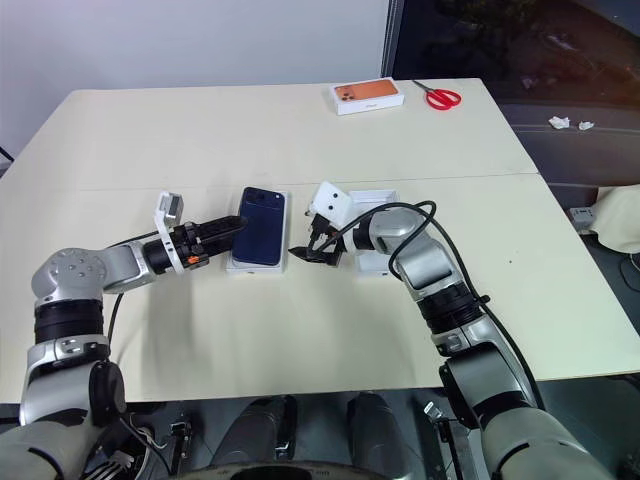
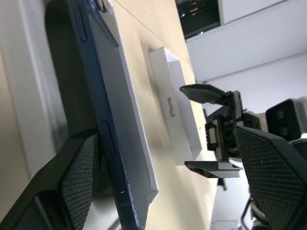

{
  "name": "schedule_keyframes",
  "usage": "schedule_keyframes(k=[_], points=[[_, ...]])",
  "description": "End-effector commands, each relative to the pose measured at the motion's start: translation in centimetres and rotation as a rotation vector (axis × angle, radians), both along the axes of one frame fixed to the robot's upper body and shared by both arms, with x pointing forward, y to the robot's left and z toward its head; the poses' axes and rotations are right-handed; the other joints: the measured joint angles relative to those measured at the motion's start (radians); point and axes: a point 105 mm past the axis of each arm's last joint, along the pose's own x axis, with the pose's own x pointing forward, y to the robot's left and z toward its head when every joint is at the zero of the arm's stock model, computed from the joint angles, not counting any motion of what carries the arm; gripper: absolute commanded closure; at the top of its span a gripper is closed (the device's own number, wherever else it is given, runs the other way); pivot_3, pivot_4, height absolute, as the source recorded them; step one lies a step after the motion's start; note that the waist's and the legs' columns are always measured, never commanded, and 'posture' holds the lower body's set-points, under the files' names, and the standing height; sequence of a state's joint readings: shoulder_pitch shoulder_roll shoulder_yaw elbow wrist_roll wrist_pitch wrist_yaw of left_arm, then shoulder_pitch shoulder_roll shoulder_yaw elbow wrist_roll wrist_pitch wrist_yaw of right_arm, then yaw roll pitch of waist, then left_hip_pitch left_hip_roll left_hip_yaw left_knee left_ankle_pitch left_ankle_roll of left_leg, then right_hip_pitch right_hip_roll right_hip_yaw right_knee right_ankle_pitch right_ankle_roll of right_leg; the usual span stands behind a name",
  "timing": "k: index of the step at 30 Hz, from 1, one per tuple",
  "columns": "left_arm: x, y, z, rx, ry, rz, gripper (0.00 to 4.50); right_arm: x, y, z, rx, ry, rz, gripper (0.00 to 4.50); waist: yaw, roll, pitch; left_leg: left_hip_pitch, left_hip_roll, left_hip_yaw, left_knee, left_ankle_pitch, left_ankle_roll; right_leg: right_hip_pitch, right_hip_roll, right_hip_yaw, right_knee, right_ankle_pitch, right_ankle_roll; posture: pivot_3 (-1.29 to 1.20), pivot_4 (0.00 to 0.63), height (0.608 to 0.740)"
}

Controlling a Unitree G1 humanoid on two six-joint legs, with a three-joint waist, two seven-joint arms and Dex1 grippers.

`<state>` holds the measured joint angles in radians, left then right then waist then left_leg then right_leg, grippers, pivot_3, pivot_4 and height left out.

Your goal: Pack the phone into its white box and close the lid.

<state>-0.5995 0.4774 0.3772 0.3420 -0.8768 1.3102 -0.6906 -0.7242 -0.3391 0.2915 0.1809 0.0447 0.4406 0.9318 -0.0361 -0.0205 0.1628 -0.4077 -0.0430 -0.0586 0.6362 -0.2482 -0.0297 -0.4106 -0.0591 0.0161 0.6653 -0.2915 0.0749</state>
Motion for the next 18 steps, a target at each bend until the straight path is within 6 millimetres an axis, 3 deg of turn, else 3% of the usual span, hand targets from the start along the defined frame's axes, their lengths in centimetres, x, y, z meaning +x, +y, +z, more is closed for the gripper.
schedule_keyframes(k=[1, 7, 16, 18], points=[[-0.8, 0.9, 1.1, 0.003, -0.036, -0.012, 0.06, 0.1, 0.5, 1.6, 0.016, -0.058, 0.023, 0.04, -0.004, 0.000, 0.000, 0.000, 0.000, 0.000, 0.000, 0.000, 0.000, 0.000, 0.000, 0.000, 0.000, 0.000, 0.000, 0.00, 0.150, 0.740], [-2.0, 2.5, 1.5, 0.036, -0.038, -0.004, 0.06, 0.2, 0.4, 1.6, 0.015, -0.064, 0.017, 0.04, -0.006, 0.000, 0.000, 0.000, 0.001, 0.000, -0.001, 0.000, 0.000, -0.001, 0.001, 0.000, 0.000, 0.000, 0.000, 0.00, 0.150, 0.740], [-1.7, 4.4, 3.1, 0.077, -0.107, 0.067, 0.06, 0.3, 0.8, 1.5, 0.015, -0.068, 0.024, 0.04, -0.003, 0.000, 0.000, 0.000, 0.000, 0.000, 0.000, 0.000, 0.000, 0.000, 0.000, 0.000, 0.000, 0.000, 0.000, 0.00, 0.150, 0.740], [-0.9, 5.9, 2.9, 0.146, -0.159, 0.161, 0.06, 0.6, 0.7, 1.7, 0.024, -0.075, 0.008, 0.04, -0.003, 0.000, 0.000, 0.000, 0.000, 0.000, -0.001, 0.000, 0.000, -0.001, 0.000, 0.000, 0.000, 0.000, 0.000, 0.00, 0.150, 0.740]])
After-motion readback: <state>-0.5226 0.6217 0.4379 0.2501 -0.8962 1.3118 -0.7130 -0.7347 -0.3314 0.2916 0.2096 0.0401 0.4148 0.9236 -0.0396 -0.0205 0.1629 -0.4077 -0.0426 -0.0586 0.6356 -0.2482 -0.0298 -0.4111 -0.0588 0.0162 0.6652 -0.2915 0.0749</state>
